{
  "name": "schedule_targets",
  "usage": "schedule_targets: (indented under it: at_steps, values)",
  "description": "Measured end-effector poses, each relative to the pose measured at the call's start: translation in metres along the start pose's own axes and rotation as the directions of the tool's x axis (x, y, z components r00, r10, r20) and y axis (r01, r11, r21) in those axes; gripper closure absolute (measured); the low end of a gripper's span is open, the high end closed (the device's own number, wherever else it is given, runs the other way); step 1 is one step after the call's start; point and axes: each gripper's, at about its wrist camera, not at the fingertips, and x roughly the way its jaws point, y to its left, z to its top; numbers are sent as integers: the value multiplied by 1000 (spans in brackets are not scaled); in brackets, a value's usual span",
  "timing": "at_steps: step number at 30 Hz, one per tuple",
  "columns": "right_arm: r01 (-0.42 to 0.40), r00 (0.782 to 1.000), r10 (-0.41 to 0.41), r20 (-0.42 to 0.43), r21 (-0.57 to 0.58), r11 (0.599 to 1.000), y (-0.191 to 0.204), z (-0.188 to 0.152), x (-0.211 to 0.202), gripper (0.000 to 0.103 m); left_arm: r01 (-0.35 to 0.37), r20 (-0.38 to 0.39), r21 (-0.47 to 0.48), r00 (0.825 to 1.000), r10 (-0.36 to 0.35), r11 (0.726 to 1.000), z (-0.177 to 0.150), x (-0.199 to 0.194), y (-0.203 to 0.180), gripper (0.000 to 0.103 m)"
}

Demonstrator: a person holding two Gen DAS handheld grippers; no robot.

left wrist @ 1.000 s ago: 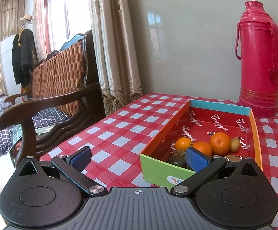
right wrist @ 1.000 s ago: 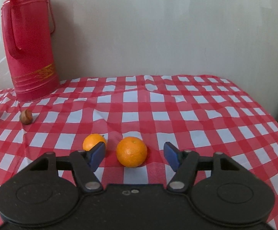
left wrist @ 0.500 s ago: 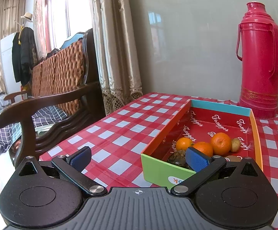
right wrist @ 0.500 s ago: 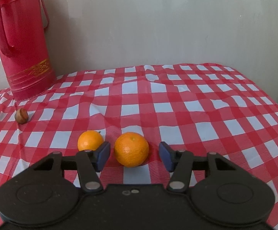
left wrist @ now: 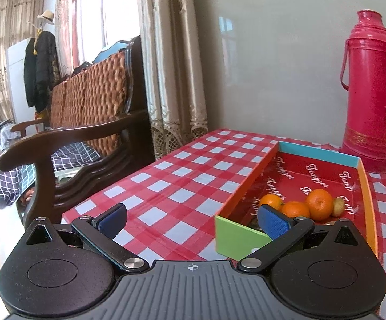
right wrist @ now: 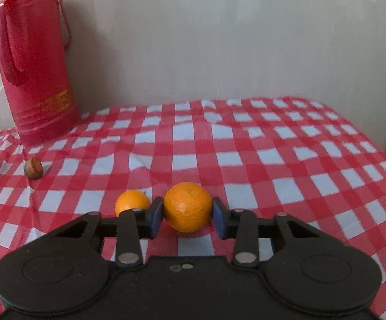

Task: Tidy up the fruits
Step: 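Carry the orange with the right tool into the red box, then open the right tool and withdraw it from the box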

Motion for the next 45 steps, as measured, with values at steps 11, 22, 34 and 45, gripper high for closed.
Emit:
schedule_targets:
  at_steps: [11,22,34,45]
  values:
    - [-234,966,245,79,-125,964,85,7,-44,73,-49,-28,-52,998,48,997,1,8,37,0]
    - [-474,872,490,20,-224,852,195,-2,-62,73,-118,-57,-110,992,112,987,-3,17,84,0]
    - [-548,826,561,-46,-300,781,263,-18,-67,73,-178,-69,-140,983,170,974,-9,21,120,0]
    - [-523,837,545,-48,-365,770,282,-26,-68,70,-204,-78,-154,978,194,967,-11,24,135,0]
